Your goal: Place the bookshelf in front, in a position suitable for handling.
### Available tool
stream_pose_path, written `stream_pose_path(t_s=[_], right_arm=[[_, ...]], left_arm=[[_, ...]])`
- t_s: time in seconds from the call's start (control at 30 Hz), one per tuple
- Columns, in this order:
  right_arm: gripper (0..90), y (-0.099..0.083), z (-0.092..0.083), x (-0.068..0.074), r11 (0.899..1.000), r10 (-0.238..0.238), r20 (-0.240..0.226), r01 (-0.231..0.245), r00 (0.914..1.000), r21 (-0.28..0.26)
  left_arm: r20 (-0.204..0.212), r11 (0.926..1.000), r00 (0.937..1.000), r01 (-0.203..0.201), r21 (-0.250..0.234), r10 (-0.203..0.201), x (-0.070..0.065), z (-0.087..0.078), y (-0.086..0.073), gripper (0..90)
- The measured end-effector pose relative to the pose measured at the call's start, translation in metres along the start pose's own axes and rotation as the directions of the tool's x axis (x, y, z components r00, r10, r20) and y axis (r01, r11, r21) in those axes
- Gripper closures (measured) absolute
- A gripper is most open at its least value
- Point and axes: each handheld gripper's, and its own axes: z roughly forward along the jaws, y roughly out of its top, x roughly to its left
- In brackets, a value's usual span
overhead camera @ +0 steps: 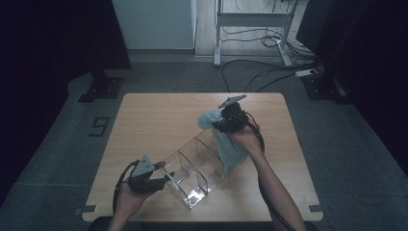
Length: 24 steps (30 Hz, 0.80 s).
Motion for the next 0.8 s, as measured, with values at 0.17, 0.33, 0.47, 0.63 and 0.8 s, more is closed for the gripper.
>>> stream_pose_path(t_s=[0.17,0.33,0.47,0.63,0.8], right_arm=[[59.7,-0.003,0.008,-0.001,1.0,0.009,0.004,-0.009,1.0,0.012],[59.5,-0.005,0.005,-0.001,1.0,0.008,0.011,-0.009,0.9999,0.015],[59.0,-0.008,0.002,-0.001,1.0,0.005,0.013,-0.005,0.9999,0.01],[58.9,-0.013,-0.004,-0.002,1.0,0.011,0.011,-0.011,0.9999,0.013],[58.7,-0.019,-0.012,-0.001,1.0,0.009,0.01,-0.009,0.9999,0.009]], left_arm=[[-0.004,1.0,1.0,0.001,0.003,-0.001,0.0,0.0,0.0,44.4],[-0.01,1.0,1.0,0.002,0.006,-0.002,-0.001,0.001,0.001,44.7],[-0.011,1.0,0.9999,0.006,0.007,-0.005,-0.001,0.001,0.002,44.8],[-0.019,0.9999,0.9998,0.011,0.008,-0.011,-0.002,0.001,0.002,44.9],[-0.024,0.9999,0.9996,0.013,0.011,-0.012,-0.002,0.001,0.002,44.9]])
